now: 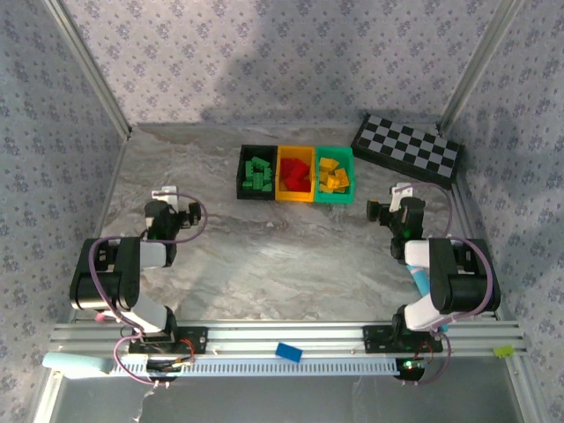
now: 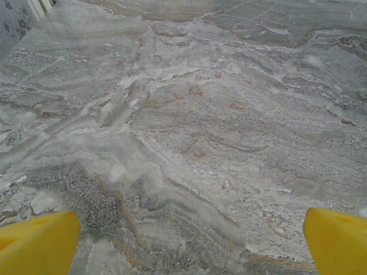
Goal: Sort the legos into containers by color
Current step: Reset both arms
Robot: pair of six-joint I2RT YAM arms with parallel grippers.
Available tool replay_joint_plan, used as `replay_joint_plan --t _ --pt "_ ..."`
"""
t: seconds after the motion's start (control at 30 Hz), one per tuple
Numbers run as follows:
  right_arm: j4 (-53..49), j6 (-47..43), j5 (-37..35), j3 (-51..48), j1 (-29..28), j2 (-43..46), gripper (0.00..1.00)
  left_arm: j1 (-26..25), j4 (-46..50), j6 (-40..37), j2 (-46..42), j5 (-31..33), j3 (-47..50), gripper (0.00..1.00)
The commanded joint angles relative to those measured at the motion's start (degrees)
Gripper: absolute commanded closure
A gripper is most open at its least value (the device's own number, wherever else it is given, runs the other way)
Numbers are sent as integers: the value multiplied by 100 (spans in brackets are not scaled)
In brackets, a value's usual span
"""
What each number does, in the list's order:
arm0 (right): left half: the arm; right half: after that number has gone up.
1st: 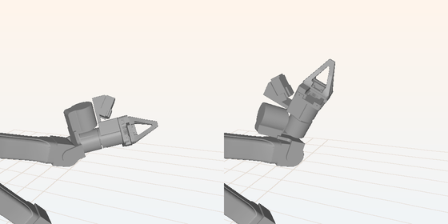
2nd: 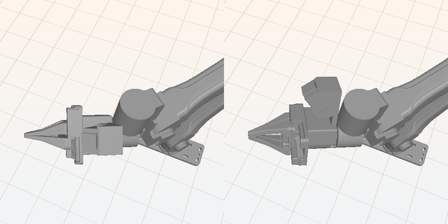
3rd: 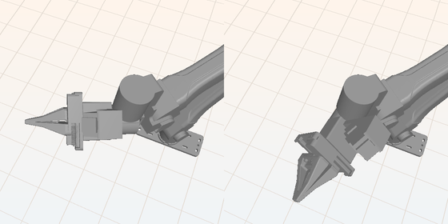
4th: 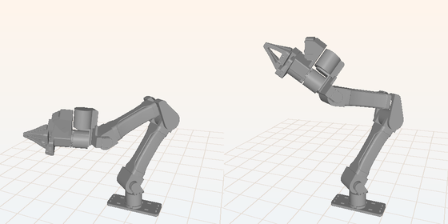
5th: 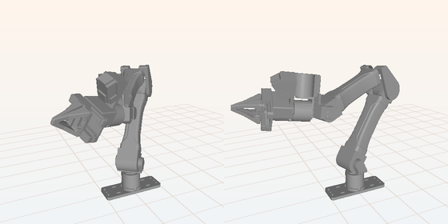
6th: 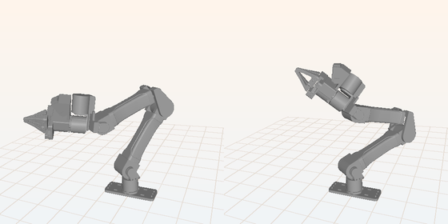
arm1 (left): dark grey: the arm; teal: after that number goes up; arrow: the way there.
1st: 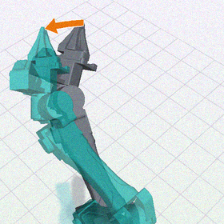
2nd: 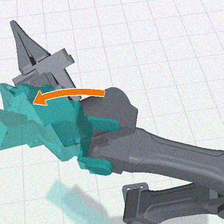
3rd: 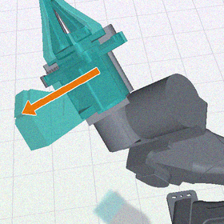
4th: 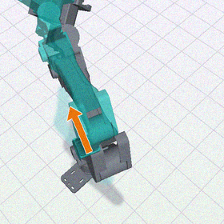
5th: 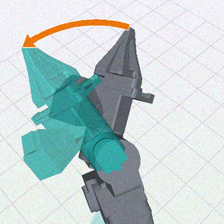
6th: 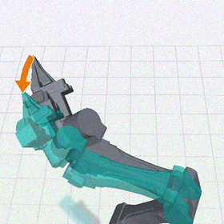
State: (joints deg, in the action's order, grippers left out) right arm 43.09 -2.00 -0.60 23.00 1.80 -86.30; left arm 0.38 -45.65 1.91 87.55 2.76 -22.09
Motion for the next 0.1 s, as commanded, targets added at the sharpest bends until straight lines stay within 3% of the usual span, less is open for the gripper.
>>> replay_joint_plan --t 0.0,0.07 --pt "68 15 60 -6 45 -68 0 31 -111 -111 31 -118 -147 0" --pt "68 15 60 -15 44 -62 0 32 -111 -104 32 -118 -146 0"
